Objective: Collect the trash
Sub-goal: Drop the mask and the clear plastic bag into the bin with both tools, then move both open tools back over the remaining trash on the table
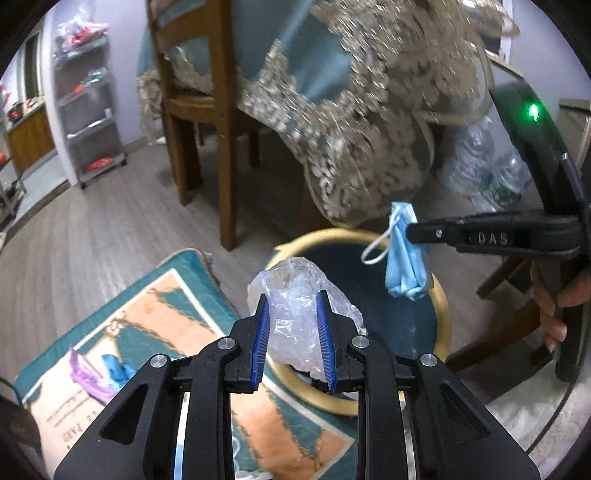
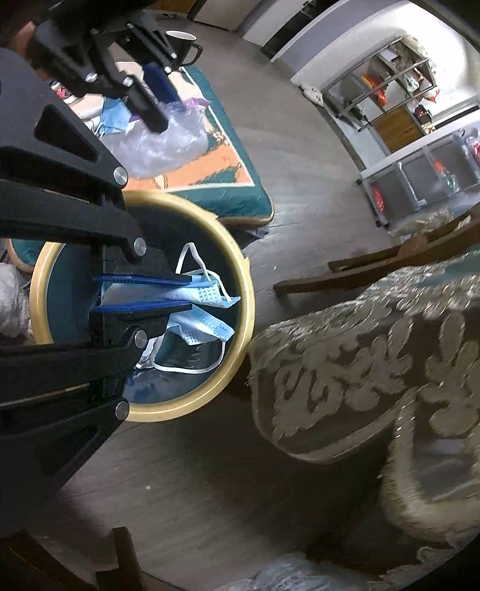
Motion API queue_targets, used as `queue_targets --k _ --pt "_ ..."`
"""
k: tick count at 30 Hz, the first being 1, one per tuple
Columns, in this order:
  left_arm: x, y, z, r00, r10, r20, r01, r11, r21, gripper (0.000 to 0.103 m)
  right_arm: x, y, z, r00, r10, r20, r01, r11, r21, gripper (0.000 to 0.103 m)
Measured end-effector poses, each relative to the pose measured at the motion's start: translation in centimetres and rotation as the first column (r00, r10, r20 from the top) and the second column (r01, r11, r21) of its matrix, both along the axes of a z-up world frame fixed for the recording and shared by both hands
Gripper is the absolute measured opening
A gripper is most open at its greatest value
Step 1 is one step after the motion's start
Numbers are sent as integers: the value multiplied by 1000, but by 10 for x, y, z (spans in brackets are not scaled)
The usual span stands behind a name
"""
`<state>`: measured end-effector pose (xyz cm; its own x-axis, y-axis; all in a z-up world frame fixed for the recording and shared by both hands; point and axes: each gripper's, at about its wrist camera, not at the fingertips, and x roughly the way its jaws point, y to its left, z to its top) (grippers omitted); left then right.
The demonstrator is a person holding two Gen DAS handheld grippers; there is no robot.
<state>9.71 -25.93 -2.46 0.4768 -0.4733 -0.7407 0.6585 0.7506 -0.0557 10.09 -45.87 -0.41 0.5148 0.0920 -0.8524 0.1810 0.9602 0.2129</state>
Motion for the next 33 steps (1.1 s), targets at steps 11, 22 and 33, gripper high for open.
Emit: queue_targets --k 11,22,33 --pt "-1 -11 -7 999 -8 52 7 1000 18 72 -1 -7 -4 1000 -19 -23 18 999 -42 10" --pt "1 14 5 995 46 87 -48 999 24 77 -5 -6 10 999 -46 29 48 998 -49 76" --pt "-9 64 18 984 136 113 -140 989 36 85 -15 32 39 991 -3 132 13 997 -72 95"
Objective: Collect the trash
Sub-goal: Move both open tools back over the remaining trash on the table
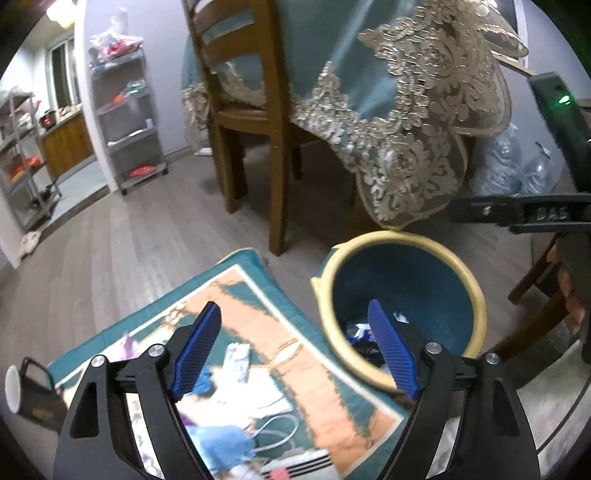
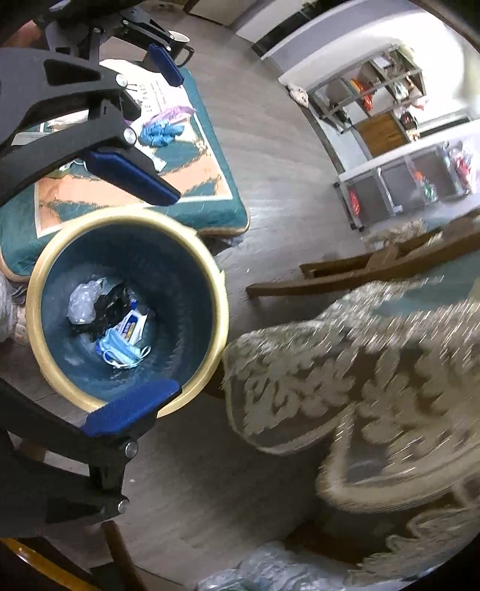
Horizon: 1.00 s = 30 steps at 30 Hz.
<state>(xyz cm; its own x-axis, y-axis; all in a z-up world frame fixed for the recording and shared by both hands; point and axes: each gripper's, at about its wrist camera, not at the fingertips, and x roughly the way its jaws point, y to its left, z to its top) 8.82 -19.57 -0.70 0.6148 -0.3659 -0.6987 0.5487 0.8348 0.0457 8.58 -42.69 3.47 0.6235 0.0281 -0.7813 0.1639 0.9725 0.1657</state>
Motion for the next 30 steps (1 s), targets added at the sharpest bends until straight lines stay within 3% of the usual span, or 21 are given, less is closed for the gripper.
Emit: queue_targets --k 2,10,18,25,30 --pt "-2 10 0 1000 24 0 -24 1000 10 89 -3 11 7 999 19 28 -18 1000 -19 97" --pt "-15 62 3 994 108 6 -108 994 10 91 -14 63 18 988 131 78 -122 986 -114 97" --pt "-23 124 13 972 235 14 -235 972 -22 91 -23 99 14 989 113 93 -112 994 -9 97" --pt "-25 169 16 946 323 12 -322 946 -41 91 -19 144 14 978 191 88 -185 980 -69 97" --pt "-29 186 13 938 348 14 -347 937 -28 91 -9 170 10 973 219 71 -215 975 -62 97"
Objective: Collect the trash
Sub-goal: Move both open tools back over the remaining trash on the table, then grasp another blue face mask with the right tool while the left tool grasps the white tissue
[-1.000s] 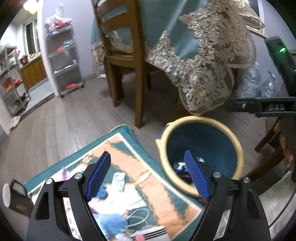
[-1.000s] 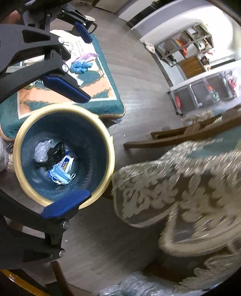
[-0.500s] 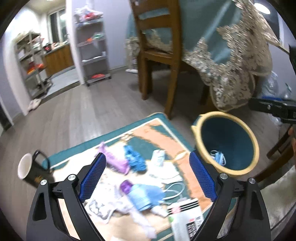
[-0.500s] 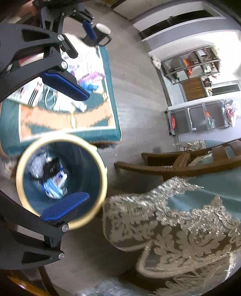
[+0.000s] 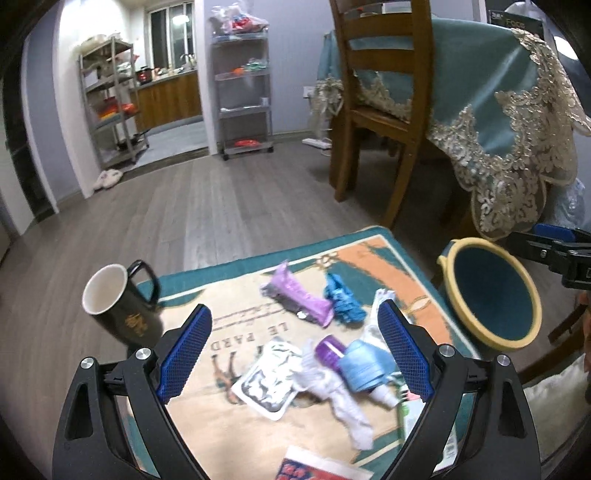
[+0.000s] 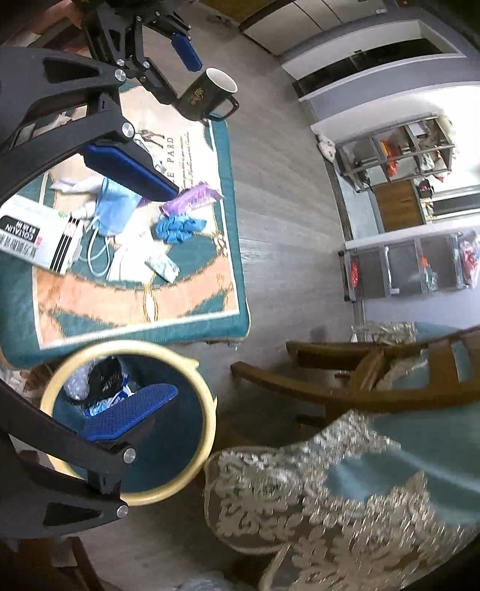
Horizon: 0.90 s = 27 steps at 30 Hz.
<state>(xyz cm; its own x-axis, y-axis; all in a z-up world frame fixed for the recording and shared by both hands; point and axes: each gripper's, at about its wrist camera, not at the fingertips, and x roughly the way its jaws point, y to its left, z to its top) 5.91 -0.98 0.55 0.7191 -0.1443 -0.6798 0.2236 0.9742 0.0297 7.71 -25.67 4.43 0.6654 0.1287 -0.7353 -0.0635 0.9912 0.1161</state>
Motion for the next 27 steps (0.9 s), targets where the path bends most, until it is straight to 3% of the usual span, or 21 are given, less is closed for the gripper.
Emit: queue_targets --k 11,22,25,27 --pt "-1 44 -12 995 89 -35 -89 996 24 91 23 55 -21 996 53 -70 -52 999 18 97" --pt "13 75 -41 976 173 -131 -171 985 21 91 44 66 -88 979 32 -201 -31 999 12 97" --pt "18 82 -43 970 198 -139 -198 980 16 91 44 74 -102 970 91 -225 -83 996 42 91" --pt "24 87 -45 964 220 -149 -222 975 8 91 43 87 -108 955 164 -246 -155 986 59 77"
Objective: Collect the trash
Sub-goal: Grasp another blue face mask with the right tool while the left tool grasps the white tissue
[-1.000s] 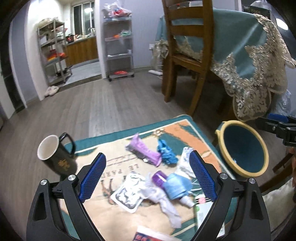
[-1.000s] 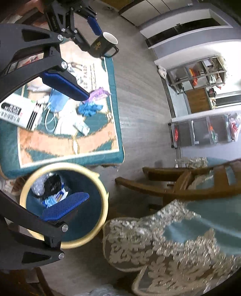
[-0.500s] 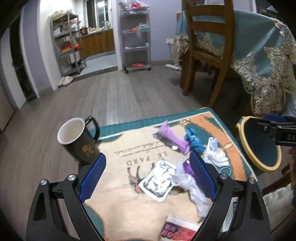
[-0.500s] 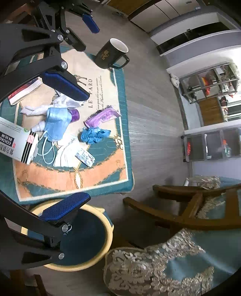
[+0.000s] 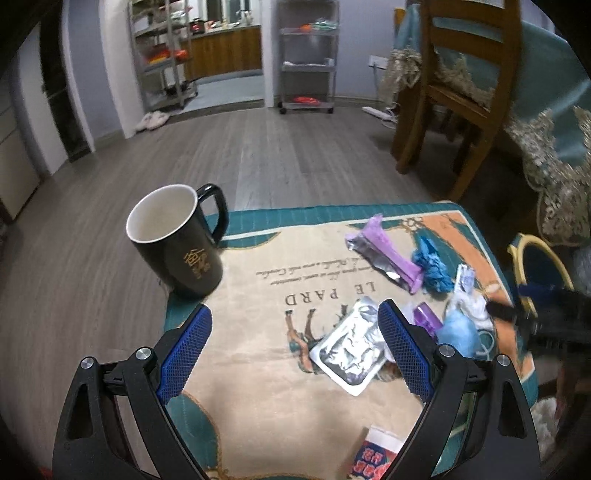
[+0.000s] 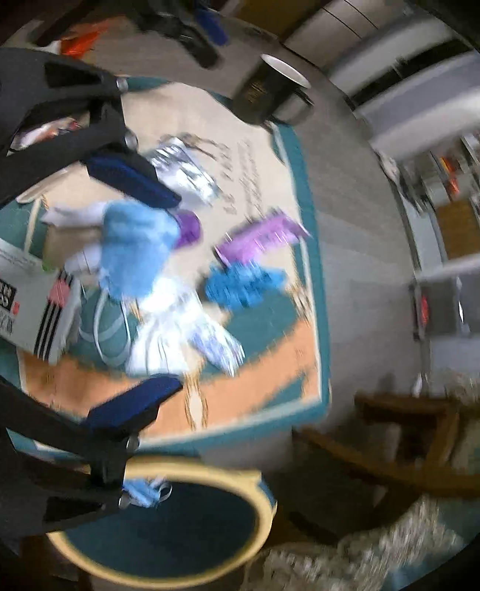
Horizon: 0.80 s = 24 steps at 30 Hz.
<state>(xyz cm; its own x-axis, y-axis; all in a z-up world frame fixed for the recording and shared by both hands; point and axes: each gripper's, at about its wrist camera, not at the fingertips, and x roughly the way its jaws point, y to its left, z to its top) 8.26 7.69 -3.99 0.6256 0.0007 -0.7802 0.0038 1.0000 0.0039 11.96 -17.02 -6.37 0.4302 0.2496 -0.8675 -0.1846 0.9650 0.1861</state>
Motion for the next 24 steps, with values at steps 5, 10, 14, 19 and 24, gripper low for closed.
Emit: queue_targets --k 5,10,14,19,24 --pt "7 -2 -7 1000 16 -20 -15 1000 7 91 -6 21 -14 989 123 -82 -120 992 40 45" --pt "8 -15 -16 999 -29 -40 31 999 45 91 -7 21 -15 983 153 -104 -144 986 88 17" --pt "8 -28 -22 996 -73 -50 75 996 52 91 -8 11 -1 990 127 -55 -121 988 100 17" --pt "10 -52 -38 989 -126 -83 131 990 57 91 -4 -16 21 999 32 -9 -31 994 107 17" --pt "12 -81 -55 977 -182 -115 191 979 71 91 2 -34 30 999 -34 4 33 992 119 17"
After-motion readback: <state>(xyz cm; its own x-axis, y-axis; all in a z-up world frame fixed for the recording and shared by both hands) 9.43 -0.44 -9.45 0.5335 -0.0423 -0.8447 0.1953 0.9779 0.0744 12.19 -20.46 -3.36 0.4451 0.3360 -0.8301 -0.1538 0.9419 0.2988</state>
